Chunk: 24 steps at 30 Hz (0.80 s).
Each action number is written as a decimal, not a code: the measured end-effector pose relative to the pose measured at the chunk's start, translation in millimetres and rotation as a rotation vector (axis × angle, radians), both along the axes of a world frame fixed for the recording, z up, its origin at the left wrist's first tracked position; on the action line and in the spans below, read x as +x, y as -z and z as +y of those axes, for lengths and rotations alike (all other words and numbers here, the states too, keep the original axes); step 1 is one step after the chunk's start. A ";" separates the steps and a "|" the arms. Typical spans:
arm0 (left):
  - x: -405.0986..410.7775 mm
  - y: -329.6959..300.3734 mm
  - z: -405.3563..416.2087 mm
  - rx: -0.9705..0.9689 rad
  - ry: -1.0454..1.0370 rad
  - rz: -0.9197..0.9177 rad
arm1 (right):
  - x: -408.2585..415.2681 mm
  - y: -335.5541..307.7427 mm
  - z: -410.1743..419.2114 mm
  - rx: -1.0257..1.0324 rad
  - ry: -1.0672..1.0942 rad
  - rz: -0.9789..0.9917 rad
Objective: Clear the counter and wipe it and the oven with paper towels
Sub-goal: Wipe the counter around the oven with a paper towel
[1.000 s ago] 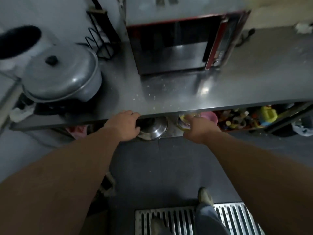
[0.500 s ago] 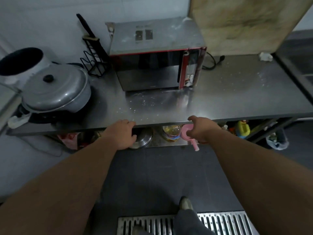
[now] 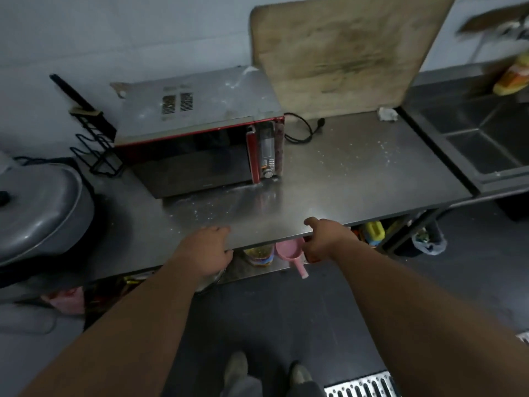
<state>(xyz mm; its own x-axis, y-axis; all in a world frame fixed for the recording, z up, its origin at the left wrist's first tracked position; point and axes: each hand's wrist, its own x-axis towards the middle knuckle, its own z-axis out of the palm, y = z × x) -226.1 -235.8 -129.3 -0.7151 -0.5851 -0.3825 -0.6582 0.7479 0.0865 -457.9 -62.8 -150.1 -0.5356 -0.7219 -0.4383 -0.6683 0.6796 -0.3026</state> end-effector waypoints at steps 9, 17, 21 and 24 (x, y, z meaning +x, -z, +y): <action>-93.8 12.1 -32.7 0.031 0.335 0.000 | -30.8 -11.0 17.4 0.065 0.280 0.026; -133.7 32.4 -58.9 0.078 0.558 -0.070 | 6.4 -6.7 36.0 0.080 0.564 0.013; -142.0 45.7 -45.5 0.122 0.660 -0.074 | 26.1 4.6 57.8 0.145 0.697 -0.020; -151.8 50.4 -35.0 0.118 0.740 -0.049 | 35.9 5.4 74.1 0.165 0.788 -0.028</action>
